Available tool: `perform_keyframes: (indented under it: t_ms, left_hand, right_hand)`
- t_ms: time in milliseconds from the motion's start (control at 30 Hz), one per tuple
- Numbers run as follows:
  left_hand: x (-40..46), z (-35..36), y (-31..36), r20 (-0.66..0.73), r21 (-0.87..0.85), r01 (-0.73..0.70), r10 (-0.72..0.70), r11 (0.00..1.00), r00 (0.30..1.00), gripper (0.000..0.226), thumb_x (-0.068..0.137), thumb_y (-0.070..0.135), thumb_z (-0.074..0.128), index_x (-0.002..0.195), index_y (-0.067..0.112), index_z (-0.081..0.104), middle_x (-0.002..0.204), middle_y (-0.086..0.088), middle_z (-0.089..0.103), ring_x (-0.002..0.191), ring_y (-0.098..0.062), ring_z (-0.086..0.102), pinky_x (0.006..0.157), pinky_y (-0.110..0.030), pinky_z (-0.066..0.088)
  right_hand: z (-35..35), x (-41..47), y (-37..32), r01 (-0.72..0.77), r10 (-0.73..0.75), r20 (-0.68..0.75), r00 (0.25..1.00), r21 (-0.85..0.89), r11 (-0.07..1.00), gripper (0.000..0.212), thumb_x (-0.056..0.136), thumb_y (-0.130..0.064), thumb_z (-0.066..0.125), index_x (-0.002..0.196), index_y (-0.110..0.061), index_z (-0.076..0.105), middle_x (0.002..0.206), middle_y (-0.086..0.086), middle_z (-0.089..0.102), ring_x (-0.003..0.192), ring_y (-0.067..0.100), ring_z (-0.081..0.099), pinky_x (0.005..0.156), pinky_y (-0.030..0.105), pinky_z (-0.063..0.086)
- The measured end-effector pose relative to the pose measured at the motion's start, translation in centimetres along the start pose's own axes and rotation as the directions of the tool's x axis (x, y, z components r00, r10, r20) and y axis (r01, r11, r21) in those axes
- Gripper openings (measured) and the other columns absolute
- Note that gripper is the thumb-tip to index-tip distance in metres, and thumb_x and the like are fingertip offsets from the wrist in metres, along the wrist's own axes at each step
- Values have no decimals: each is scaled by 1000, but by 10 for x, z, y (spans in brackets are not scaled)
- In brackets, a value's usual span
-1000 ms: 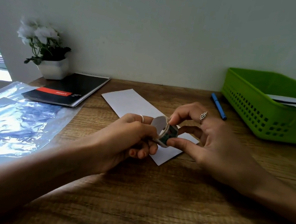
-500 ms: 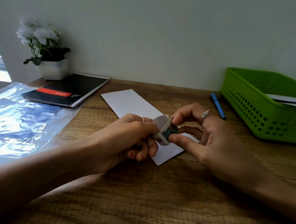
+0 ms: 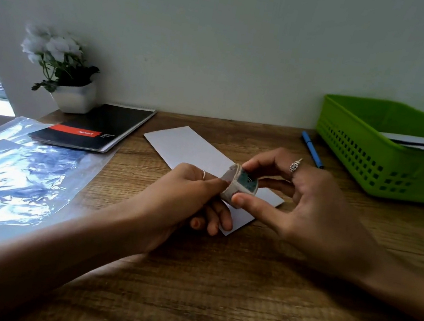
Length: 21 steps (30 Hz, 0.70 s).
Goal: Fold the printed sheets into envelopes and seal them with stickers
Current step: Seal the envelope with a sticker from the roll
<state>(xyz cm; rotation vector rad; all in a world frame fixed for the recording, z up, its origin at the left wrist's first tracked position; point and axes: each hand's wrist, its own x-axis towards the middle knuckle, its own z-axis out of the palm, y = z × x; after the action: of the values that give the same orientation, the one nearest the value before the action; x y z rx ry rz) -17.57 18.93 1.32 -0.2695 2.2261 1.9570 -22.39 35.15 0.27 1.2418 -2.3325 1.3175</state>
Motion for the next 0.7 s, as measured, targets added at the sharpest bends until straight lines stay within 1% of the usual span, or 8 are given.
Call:
perform_keyframes:
  t_ms: [133, 233, 300, 367, 467, 567, 667, 700]
  left_hand:
    - [0, 1, 0, -11, 15, -11, 11, 1000, 1000, 32, 97, 24, 41, 83, 7, 64, 53, -9, 62, 33, -7, 47, 30, -12, 30]
    - [1, 1, -2, -19, 39, -18, 18, 999, 1000, 32, 97, 25, 42, 84, 7, 64, 53, -9, 63, 34, -8, 48, 31, -13, 31]
    - [1, 1, -3, -29, 54, -22, 23, 998, 999, 33, 97, 25, 42, 83, 7, 65, 54, -10, 64, 35, -8, 49, 31, -13, 32]
    - [1, 2, -4, -43, 75, -40, 44, 996, 998, 34, 97, 25, 42, 83, 7, 66, 55, -11, 64, 35, -9, 49, 32, -13, 33]
    - [-1, 5, -6, -67, 128, -74, 83, 989, 994, 35, 98, 25, 41, 86, 4, 66, 55, -10, 65, 35, -10, 49, 33, -14, 33]
    - [-2, 6, -7, -90, 185, -87, 105, 979, 990, 36, 97, 28, 41, 85, 5, 66, 54, -8, 65, 36, -10, 49, 35, -14, 35]
    - [-1, 7, -6, -93, 174, -67, 84, 982, 992, 39, 98, 29, 41, 83, 3, 66, 52, -8, 64, 34, -8, 48, 34, -13, 33]
    - [0, 6, -6, -89, 167, -56, 72, 984, 993, 39, 98, 29, 40, 83, 2, 65, 52, -8, 64, 33, -7, 47, 33, -13, 33]
  right_hand:
    - [0, -1, 1, 57, -58, -53, 997, -13, 998, 25, 79, -26, 71, 103, -19, 67, 101, -14, 69, 95, -4, 63, 82, 12, 50]
    - [0, -1, 4, 120, -128, -69, 989, -104, 987, 27, 82, -25, 70, 107, -15, 68, 103, -9, 70, 96, -3, 63, 82, 10, 50]
    - [1, -2, 6, 176, -192, -66, 979, -200, 964, 30, 83, -28, 68, 109, -12, 68, 103, -4, 71, 96, 1, 63, 82, 14, 51]
    - [3, -3, 7, 240, -269, -50, 962, -314, 919, 34, 84, -31, 63, 108, -7, 68, 102, 3, 72, 94, 6, 64, 82, 20, 51]
    - [6, -2, 6, 282, -326, -34, 945, -422, 862, 38, 84, -30, 55, 104, -2, 69, 101, 9, 73, 90, 14, 69, 80, 25, 52]
    - [9, -2, 7, 301, -357, -29, 934, -478, 825, 36, 84, -26, 53, 100, 1, 70, 98, 12, 73, 87, 19, 71, 78, 28, 54]
    - [11, -1, 9, 314, -373, -26, 927, -487, 815, 32, 85, -21, 52, 96, 2, 70, 92, 13, 74, 80, 20, 71, 70, 32, 57]
    - [11, 0, 9, 323, -378, -20, 925, -479, 816, 31, 85, -21, 52, 96, 2, 70, 91, 13, 74, 79, 20, 71, 69, 32, 56]
